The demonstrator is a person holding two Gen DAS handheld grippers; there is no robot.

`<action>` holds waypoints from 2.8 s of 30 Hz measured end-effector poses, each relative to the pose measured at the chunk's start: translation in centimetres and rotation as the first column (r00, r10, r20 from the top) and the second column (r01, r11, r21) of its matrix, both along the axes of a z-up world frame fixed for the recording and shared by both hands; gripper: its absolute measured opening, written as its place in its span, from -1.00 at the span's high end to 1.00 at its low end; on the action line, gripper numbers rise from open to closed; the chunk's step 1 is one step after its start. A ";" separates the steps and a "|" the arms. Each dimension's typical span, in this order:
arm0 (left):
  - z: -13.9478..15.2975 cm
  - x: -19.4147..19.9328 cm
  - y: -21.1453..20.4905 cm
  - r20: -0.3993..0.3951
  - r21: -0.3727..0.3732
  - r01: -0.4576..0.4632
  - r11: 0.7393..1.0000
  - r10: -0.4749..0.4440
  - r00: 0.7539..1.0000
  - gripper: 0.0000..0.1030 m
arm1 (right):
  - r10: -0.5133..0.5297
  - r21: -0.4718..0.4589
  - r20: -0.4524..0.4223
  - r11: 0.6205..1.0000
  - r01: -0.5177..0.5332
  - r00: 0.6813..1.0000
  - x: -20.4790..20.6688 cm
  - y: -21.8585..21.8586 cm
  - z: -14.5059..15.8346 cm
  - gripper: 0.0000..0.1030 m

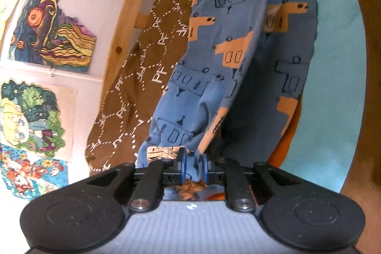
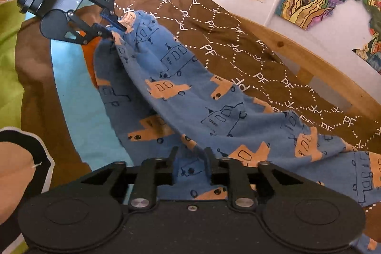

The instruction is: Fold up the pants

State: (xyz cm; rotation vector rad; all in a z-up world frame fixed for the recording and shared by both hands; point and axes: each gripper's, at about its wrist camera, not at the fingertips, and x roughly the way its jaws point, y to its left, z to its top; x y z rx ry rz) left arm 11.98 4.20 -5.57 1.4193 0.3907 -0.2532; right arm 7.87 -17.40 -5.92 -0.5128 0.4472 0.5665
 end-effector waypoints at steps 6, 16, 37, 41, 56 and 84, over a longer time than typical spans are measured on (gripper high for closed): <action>-0.5 -0.5 0.1 0.068 0.035 -0.029 0.999 0.026 0.997 0.62 | -0.002 -0.073 0.049 0.997 0.005 0.999 -0.3 0.3 -0.4 0.26; -0.3 -0.3 0.2 0.046 0.023 -0.065 0.998 0.064 0.997 0.86 | -0.010 -0.128 0.051 0.992 0.016 0.999 1.1 0.8 -1.2 0.88; -1.0 -0.5 1.9 -0.038 0.051 -0.071 0.996 0.073 0.997 0.90 | 0.133 -0.253 -0.030 0.958 -0.136 0.991 -1.7 2.2 -0.5 1.00; -0.7 -0.7 2.0 -0.090 0.013 -0.069 0.998 0.070 0.993 0.78 | 0.130 -0.231 -0.055 0.963 -0.139 0.990 -1.3 1.9 -0.6 1.00; 5.1 -3.6 -0.9 -0.296 -0.525 -0.247 0.815 0.097 0.950 -0.80 | -0.107 -0.085 -0.089 0.991 0.100 0.990 -3.2 -3.6 3.3 -0.47; 0.4 -0.5 -21.7 -0.312 -0.602 0.057 0.797 -0.301 0.901 0.42 | -0.544 0.454 -0.405 0.578 0.678 0.735 3.5 -23.1 7.5 -0.74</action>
